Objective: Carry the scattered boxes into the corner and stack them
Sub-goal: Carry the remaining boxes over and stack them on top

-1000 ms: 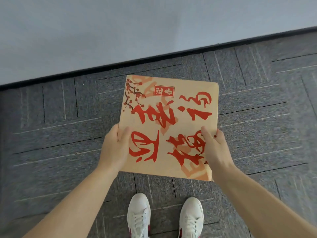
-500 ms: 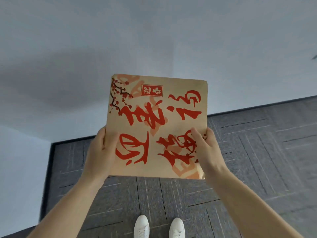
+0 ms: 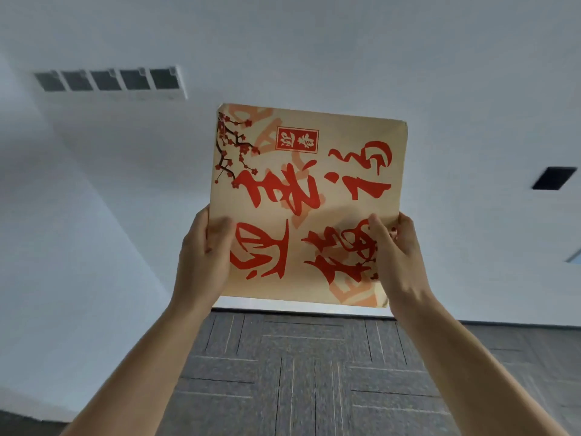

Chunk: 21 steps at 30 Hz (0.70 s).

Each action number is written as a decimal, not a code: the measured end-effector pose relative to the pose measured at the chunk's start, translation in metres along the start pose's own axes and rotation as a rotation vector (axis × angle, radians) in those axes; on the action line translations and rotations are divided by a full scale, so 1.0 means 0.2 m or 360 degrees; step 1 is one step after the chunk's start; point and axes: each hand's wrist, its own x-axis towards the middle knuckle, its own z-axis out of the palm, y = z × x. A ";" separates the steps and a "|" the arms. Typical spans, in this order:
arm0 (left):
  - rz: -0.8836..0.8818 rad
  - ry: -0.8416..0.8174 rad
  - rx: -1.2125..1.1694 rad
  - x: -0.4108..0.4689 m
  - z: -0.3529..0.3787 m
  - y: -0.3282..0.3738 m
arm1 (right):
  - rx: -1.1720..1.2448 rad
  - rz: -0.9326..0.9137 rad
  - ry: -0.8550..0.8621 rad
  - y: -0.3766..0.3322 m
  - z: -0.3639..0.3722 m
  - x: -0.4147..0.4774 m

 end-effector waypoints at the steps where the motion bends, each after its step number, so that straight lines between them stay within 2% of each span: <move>1: 0.0026 0.0033 -0.0006 -0.03 -0.06 0.03 | 0.0016 -0.0038 -0.0011 -0.05 0.02 -0.05; 9: 0.0102 0.0331 -0.0088 -0.31 -0.61 0.15 | 0.0066 -0.0276 -0.0166 -0.35 0.27 -0.44; 16: 0.0111 0.0752 0.0068 -0.65 -1.09 0.19 | 0.0149 -0.0351 -0.0553 -0.46 0.59 -0.75; 21: 0.0089 0.1077 0.0076 -0.98 -1.31 0.20 | 0.0220 -0.0416 -0.0907 -0.51 0.75 -0.96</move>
